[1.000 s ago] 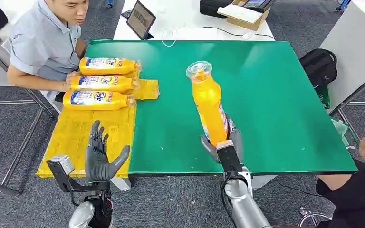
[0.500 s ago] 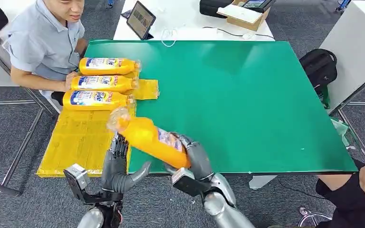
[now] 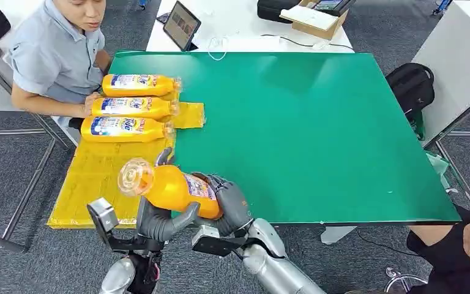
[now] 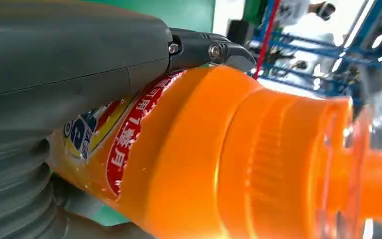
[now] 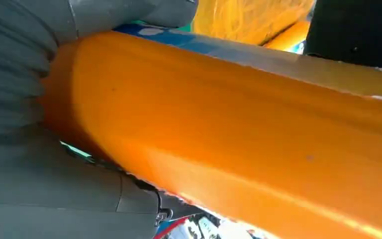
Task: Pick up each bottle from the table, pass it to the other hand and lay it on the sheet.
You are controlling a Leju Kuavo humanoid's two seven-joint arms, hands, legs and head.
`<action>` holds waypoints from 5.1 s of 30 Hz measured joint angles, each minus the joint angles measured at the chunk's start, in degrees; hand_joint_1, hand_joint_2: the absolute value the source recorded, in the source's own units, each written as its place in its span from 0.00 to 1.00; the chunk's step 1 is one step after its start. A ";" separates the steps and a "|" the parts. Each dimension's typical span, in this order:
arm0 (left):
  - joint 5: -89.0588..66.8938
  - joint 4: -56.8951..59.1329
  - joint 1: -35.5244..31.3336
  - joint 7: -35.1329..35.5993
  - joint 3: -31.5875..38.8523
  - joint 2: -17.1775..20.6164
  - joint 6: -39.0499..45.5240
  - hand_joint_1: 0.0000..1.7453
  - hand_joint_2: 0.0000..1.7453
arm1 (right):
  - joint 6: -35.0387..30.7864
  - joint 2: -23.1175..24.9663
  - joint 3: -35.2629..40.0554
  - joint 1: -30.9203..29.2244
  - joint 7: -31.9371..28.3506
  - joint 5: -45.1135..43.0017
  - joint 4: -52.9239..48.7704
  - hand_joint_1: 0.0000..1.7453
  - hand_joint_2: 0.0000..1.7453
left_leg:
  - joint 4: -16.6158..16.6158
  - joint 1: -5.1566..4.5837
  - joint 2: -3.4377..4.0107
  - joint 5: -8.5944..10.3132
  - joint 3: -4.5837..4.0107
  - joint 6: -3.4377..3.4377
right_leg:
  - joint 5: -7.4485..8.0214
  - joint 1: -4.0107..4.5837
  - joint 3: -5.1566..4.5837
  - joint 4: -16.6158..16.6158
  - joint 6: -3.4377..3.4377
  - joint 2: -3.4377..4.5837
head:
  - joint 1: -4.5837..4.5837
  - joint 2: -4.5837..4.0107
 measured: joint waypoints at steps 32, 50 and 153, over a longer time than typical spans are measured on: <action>5.87 6.17 -3.09 2.65 -0.53 1.27 -0.45 1.00 1.00 | -8.23 1.84 3.59 -1.64 -0.57 -2.38 6.39 0.00 0.00 | 0.00 0.00 0.02 0.00 -0.01 0.00 | 0.00 0.01 -0.04 0.00 0.00 0.01 | -0.02 0.00; -21.04 7.92 -8.49 -4.17 8.74 2.93 35.53 1.00 1.00 | -13.31 1.09 -2.69 12.57 -0.76 3.30 -19.13 0.00 0.00 | 0.00 0.00 0.01 -0.01 -0.04 0.00 | -0.01 0.00 -0.07 0.00 0.00 0.01 | -0.02 0.00; -4.87 4.24 -0.36 -16.70 2.47 -5.31 18.31 0.00 1.00 | -13.42 7.74 -23.67 24.48 -0.74 -8.15 -42.35 0.00 1.00 | 0.00 -0.03 0.01 -0.01 -0.05 0.01 | 0.00 -0.02 -0.05 -0.02 0.00 0.00 | -0.02 0.00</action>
